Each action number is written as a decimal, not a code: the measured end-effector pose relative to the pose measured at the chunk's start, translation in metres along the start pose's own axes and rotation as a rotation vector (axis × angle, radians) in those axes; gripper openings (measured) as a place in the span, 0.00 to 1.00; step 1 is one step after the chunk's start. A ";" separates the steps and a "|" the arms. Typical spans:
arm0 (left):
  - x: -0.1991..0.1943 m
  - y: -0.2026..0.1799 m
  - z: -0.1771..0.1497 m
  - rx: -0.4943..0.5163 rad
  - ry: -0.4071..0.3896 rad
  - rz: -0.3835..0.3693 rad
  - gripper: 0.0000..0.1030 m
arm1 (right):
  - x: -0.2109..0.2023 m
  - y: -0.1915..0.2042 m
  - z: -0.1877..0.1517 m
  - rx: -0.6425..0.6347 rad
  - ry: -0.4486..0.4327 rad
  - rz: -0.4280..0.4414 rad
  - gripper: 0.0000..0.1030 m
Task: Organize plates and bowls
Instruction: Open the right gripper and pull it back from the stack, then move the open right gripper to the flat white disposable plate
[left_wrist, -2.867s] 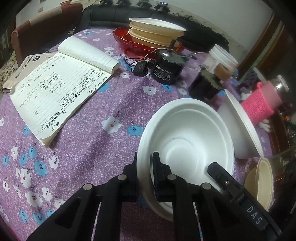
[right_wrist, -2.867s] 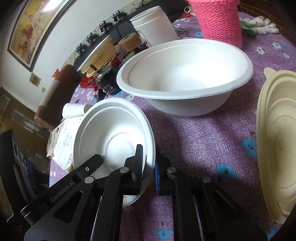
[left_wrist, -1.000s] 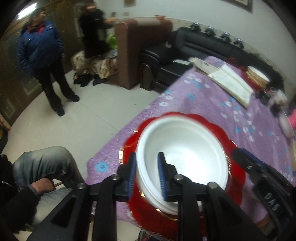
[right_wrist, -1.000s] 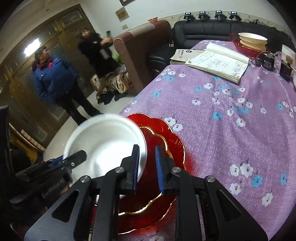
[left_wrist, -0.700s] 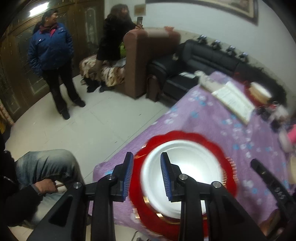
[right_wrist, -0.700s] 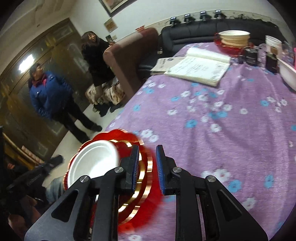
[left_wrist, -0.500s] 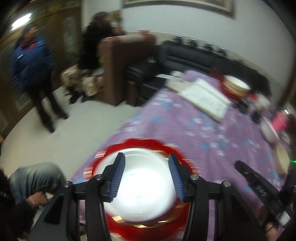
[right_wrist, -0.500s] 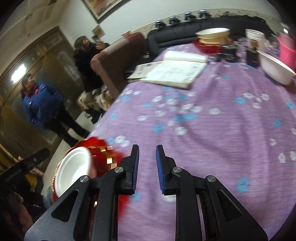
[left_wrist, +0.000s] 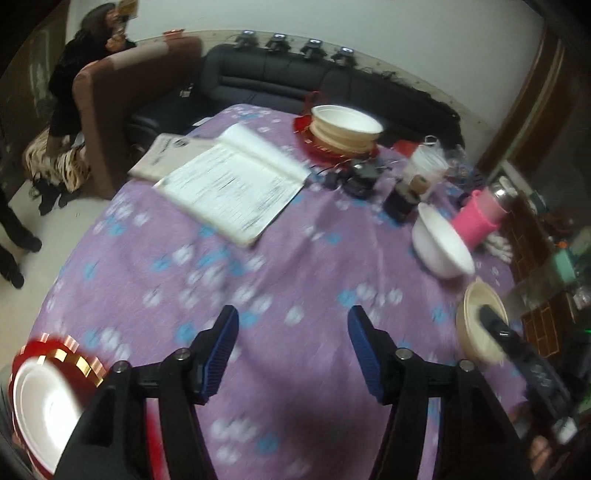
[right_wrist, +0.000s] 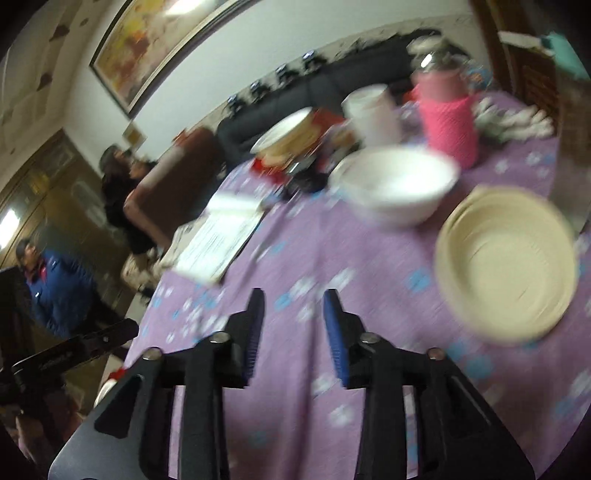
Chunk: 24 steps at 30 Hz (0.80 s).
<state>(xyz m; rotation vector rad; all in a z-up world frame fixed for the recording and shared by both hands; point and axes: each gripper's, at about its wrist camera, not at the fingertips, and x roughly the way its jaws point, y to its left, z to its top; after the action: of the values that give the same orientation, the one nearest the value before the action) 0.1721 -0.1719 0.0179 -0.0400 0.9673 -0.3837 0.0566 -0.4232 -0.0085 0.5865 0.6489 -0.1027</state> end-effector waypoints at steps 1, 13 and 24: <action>0.009 -0.013 0.010 0.013 0.004 -0.005 0.63 | -0.003 -0.007 0.011 0.010 -0.013 -0.015 0.34; 0.102 -0.126 0.085 0.162 0.078 -0.042 0.64 | 0.042 -0.087 0.114 0.207 0.023 -0.201 0.40; 0.167 -0.169 0.106 0.199 0.173 -0.052 0.64 | 0.080 -0.137 0.123 0.303 0.095 -0.276 0.40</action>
<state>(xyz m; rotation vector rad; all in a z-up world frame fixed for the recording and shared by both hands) 0.2914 -0.4003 -0.0199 0.1517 1.0961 -0.5361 0.1506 -0.5974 -0.0432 0.7946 0.8120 -0.4393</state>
